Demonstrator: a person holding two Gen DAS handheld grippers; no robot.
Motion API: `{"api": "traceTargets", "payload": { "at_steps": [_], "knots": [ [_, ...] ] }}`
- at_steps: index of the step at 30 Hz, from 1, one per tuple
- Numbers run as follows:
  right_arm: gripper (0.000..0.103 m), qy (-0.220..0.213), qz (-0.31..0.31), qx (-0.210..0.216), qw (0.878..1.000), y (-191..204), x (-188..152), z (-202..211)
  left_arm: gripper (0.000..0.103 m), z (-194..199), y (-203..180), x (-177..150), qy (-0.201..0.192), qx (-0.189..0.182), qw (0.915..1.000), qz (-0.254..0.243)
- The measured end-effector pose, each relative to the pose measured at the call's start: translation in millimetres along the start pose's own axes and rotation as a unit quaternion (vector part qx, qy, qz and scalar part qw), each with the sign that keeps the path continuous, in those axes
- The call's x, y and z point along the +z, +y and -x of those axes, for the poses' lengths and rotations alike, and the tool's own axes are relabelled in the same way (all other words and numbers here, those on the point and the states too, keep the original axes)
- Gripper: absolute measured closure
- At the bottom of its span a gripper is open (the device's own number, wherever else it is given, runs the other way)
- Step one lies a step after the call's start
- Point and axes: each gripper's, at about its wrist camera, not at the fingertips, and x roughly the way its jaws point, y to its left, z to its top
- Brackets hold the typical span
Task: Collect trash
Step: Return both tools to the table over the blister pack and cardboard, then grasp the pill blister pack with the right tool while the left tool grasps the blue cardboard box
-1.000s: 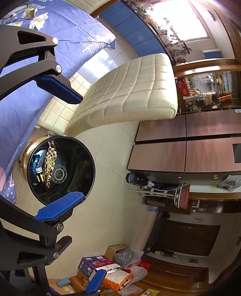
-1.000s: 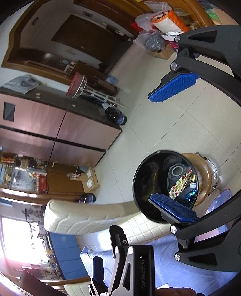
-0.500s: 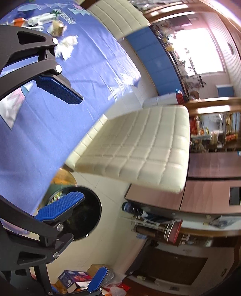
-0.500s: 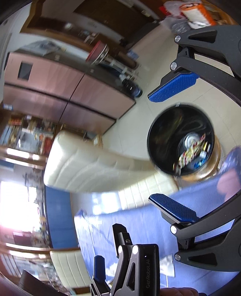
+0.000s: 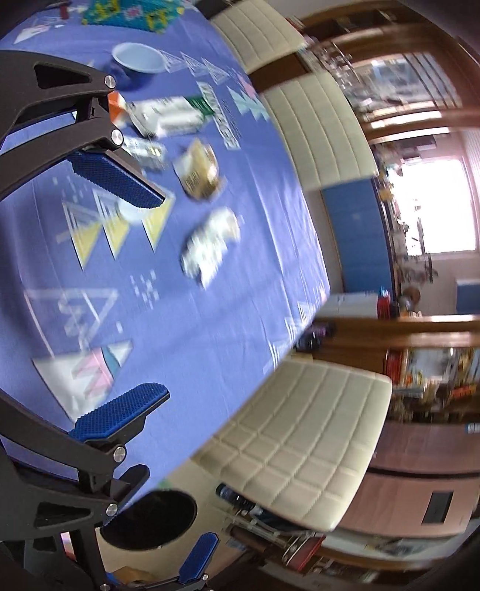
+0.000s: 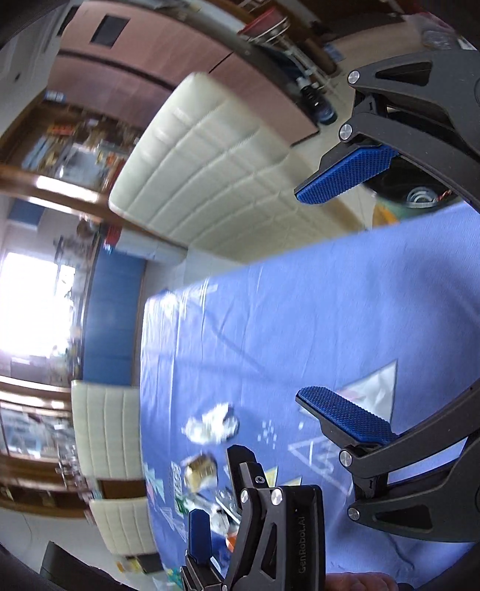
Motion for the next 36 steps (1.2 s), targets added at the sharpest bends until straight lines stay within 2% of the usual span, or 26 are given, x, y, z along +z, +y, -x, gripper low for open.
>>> {"api": "traceTargets", "payload": {
  "at_steps": [6, 10, 14, 17, 20, 22, 26, 30, 36],
  "knots": [
    [0.005, 0.002, 0.054, 0.061, 0.997, 78, 17, -19, 0.010, 3, 82, -34, 0.014, 0.080, 0.9946, 0.065],
    [0.005, -0.001, 0.096, 0.096, 0.991, 134, 26, -27, 0.010, 6, 138, -63, 0.034, 0.124, 0.9849, 0.116],
    [0.005, 0.002, 0.117, 0.126, 0.985, 173, 33, -35, 0.010, 9, 179, -89, 0.051, 0.147, 0.9756, 0.155],
    [0.005, 0.007, 0.131, 0.140, 0.981, 201, 34, -42, 0.010, 7, 202, -107, 0.060, 0.148, 0.9708, 0.179],
    [0.005, 0.010, 0.144, 0.148, 0.978, 221, 35, -45, 0.010, 2, 217, -120, 0.061, 0.128, 0.9724, 0.185],
    [0.005, 0.012, 0.149, 0.151, 0.977, 229, 35, -48, 0.010, -2, 217, -122, 0.064, 0.119, 0.9755, 0.173],
    [0.005, 0.021, 0.153, 0.149, 0.977, 242, 34, -56, 0.010, -17, 218, -127, 0.076, 0.112, 0.9839, 0.116],
    [0.005, 0.032, 0.145, 0.146, 0.978, 247, 33, -65, 0.010, -32, 216, -130, 0.087, 0.113, 0.9877, 0.063],
    [0.005, 0.043, 0.137, 0.142, 0.979, 255, 37, -80, 0.010, -42, 227, -129, 0.090, 0.084, 0.9903, 0.064]
  ]
}}
